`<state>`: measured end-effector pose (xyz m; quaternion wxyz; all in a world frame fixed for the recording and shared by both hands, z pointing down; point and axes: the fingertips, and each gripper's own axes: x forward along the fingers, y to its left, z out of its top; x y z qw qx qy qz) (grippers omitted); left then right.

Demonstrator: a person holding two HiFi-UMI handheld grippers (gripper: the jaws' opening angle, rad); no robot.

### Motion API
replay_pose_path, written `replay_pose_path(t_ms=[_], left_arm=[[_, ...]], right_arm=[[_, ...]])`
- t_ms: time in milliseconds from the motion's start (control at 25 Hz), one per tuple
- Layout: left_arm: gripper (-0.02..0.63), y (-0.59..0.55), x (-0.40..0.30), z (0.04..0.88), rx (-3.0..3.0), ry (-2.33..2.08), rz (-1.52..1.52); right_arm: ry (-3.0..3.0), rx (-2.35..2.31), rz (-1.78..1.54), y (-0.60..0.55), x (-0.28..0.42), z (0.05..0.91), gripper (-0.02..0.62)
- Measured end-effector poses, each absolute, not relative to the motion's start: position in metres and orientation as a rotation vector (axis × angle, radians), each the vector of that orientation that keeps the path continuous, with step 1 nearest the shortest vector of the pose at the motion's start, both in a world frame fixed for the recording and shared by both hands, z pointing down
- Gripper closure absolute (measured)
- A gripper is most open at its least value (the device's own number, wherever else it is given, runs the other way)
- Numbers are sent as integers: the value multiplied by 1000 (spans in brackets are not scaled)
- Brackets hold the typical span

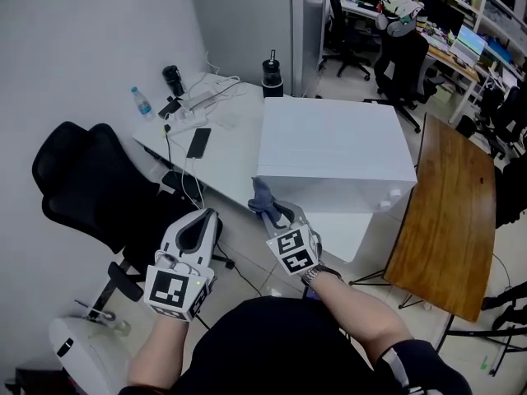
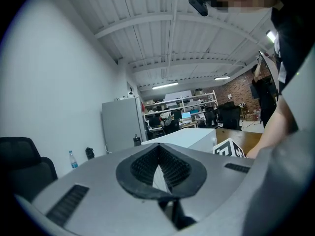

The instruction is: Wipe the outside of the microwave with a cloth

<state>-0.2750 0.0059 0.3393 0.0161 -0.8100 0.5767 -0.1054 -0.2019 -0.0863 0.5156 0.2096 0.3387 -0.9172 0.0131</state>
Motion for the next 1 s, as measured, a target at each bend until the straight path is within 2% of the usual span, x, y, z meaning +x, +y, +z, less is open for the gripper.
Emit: replay_pose_path(t_ms=[360, 1000], left_arm=[[606, 2, -298, 356, -2513, 1850, -355], [606, -20, -261, 357, -2620, 1701, -257]], right_arm=[[-2491, 1007, 62, -119, -202, 536, 497], [-2374, 1142, 88, -128, -138, 536, 497]])
